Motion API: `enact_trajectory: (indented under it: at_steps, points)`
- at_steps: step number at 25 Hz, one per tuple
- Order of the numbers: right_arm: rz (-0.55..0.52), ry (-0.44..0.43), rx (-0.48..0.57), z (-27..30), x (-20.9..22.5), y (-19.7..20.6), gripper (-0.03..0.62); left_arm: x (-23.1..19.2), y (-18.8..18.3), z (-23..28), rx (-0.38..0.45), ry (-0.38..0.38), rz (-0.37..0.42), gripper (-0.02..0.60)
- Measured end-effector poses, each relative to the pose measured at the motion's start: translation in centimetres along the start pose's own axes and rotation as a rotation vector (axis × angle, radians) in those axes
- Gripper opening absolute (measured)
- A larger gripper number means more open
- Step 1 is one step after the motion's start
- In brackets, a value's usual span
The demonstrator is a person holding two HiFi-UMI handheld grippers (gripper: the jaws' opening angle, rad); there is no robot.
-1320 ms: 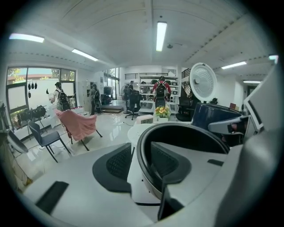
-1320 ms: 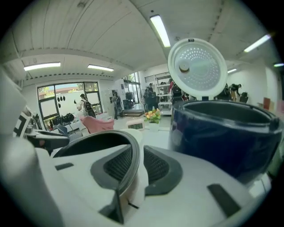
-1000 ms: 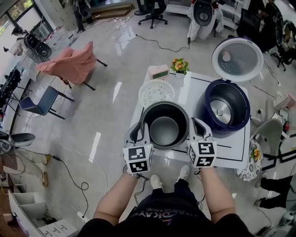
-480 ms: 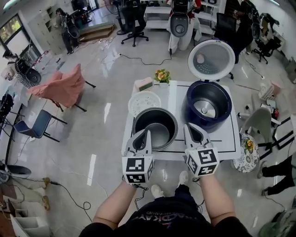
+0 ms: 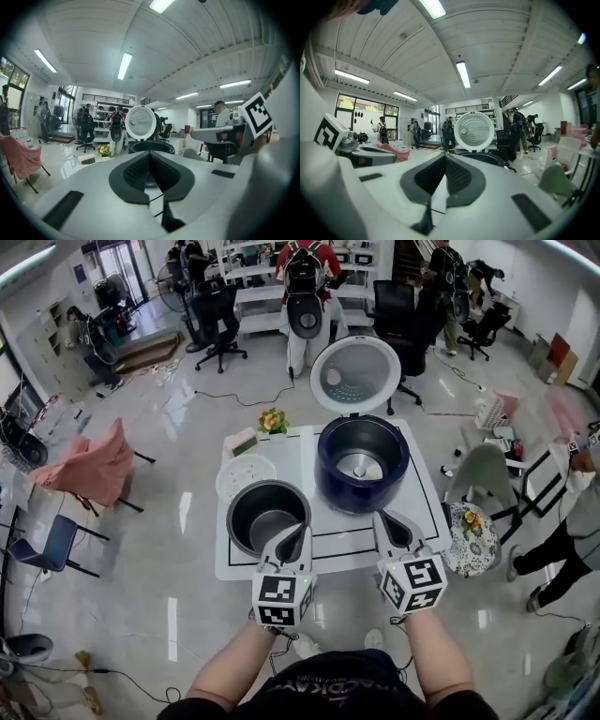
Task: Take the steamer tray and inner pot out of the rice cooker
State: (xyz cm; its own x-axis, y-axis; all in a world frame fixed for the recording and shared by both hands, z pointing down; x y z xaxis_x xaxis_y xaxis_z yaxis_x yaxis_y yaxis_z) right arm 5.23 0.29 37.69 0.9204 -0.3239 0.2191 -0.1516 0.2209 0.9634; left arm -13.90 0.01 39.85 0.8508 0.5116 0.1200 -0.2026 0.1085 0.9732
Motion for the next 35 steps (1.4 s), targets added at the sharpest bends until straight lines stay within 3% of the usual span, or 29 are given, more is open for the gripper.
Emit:
enact_trajectory:
  at_steps: [7,20,29,35]
  points:
    - [0.013,-0.013,0.000,-4.5,4.2,-0.5,0.002,6.3,-0.7,0.1,-0.007,0.024,-0.033,0.003]
    - [0.037,-0.234,-0.028,-13.2,8.7,0.4,0.002,18.9,-0.6,-4.7,-0.046,-0.150,-0.079,0.003]
    - [0.034,-0.361,-0.066,-16.5,7.3,1.5,0.002,22.1,-0.5,-9.8,-0.036,-0.286,-0.122,0.003]
    - [0.034,-0.373,-0.064,-17.9,7.5,1.7,0.002,23.1,-0.8,-10.6,-0.017,-0.296,-0.121,0.003]
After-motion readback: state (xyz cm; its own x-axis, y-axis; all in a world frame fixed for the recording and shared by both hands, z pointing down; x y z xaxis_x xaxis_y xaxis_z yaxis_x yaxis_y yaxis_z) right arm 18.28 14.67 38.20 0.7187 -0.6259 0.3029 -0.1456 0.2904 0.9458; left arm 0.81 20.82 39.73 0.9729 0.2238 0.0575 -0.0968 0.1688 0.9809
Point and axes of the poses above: the fingertips, and each gripper's own axes: z forward along the fingers, x to its right, y out of its underside, the point moved 6 cm from there along -z, backward along the fingers, and after that the axes turned 11 degrees about z, right-handed, at the moved point
